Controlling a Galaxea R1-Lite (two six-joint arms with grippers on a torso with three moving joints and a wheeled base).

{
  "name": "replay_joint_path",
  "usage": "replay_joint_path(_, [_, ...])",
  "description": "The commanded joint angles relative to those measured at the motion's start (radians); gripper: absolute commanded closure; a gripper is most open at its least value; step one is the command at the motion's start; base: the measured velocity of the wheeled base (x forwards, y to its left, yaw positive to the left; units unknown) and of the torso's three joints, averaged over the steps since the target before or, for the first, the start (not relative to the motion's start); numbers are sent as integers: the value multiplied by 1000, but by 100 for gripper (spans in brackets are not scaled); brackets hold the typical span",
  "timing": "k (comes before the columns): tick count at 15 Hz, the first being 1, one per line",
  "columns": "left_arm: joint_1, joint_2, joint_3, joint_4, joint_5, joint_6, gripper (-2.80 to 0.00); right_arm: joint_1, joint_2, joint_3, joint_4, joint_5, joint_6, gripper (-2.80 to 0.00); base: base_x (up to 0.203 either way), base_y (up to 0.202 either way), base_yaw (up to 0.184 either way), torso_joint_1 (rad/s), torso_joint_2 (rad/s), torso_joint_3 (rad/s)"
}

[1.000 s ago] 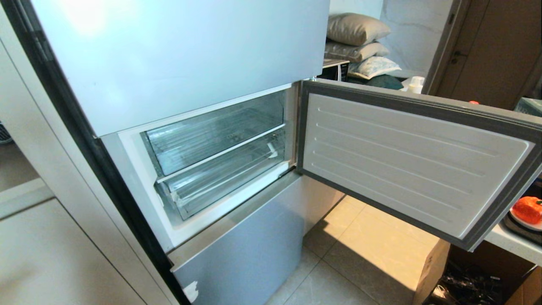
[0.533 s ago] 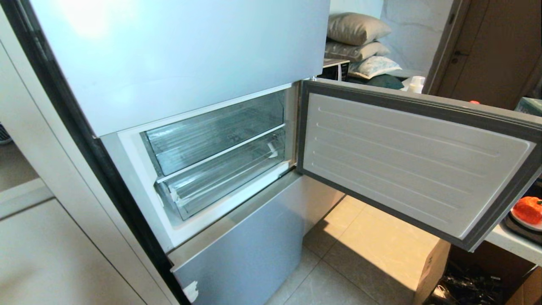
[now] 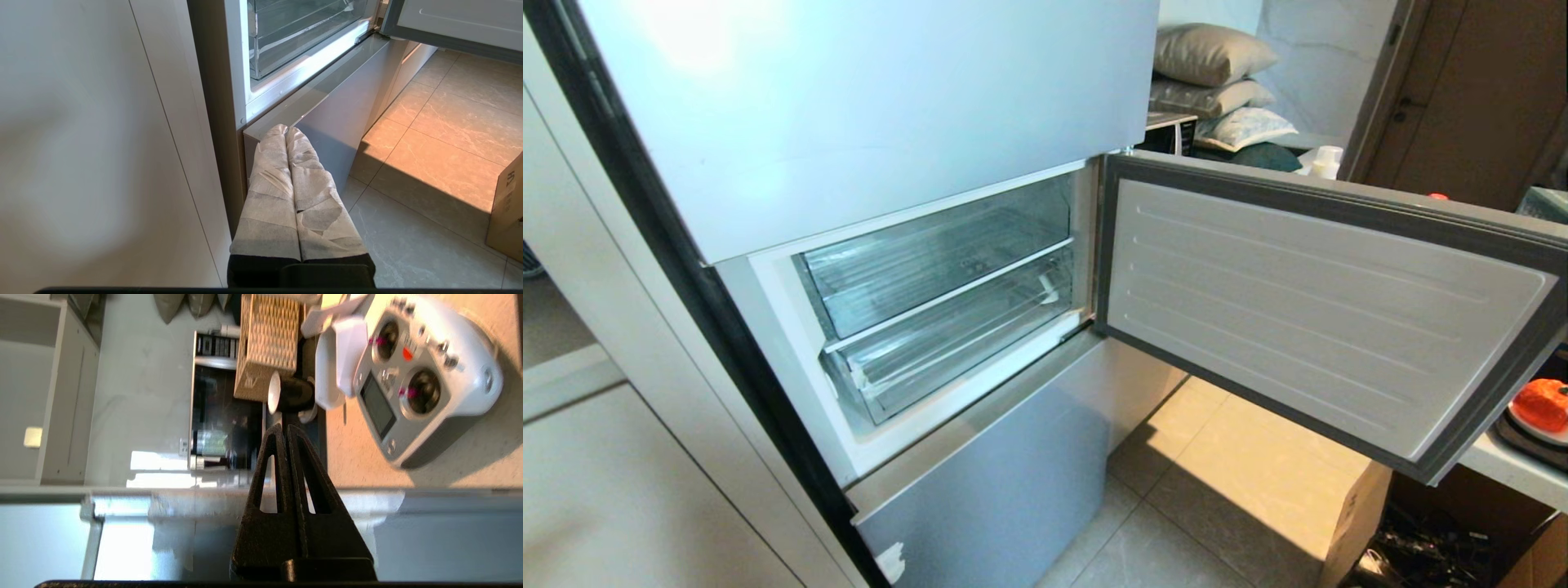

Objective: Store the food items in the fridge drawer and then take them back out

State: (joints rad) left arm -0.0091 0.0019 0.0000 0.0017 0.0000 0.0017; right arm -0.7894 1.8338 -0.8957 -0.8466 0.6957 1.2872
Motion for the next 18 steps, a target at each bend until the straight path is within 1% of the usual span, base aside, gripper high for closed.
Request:
replay_joint_path(1, [0, 1, 0, 0, 0, 0, 0, -1, -48, 43, -3, 65, 7, 0, 0, 0, 0, 0, 0, 0])
replay_joint_path(3, [0, 1, 0, 0, 0, 0, 0, -2, -97, 101, -3, 159, 6, 0, 0, 0, 0, 0, 0, 0])
replay_joint_path(5, [0, 1, 0, 0, 0, 0, 0, -2, -132, 135, 2, 209, 7, 0, 0, 0, 0, 0, 0, 0])
replay_joint_path(6, [0, 1, 0, 0, 0, 0, 0, -2, -159, 154, 3, 218, 6, 0, 0, 0, 0, 0, 0, 0])
replay_joint_path(7, [0, 1, 0, 0, 0, 0, 0, -6, -195, 185, 0, 220, 4, 0, 0, 0, 0, 0, 0, 0])
replay_joint_path(10, [0, 1, 0, 0, 0, 0, 0, -84, -306, 239, -3, 226, 1, 0, 0, 0, 0, 0, 0, 0])
replay_joint_path(14, [0, 1, 0, 0, 0, 0, 0, -245, -410, 258, -8, 217, -2, 0, 0, 0, 0, 0, 0, 0])
replay_joint_path(15, [0, 1, 0, 0, 0, 0, 0, -285, -424, 259, -24, 216, -1, 0, 0, 0, 0, 0, 0, 0])
replay_joint_path(16, [0, 1, 0, 0, 0, 0, 0, -321, -427, 262, -77, 208, 1, 0, 0, 0, 0, 0, 0, 0])
replay_joint_path(18, [0, 1, 0, 0, 0, 0, 0, -335, -389, 262, -156, 154, 0, 0, 0, 0, 0, 0, 0, 0])
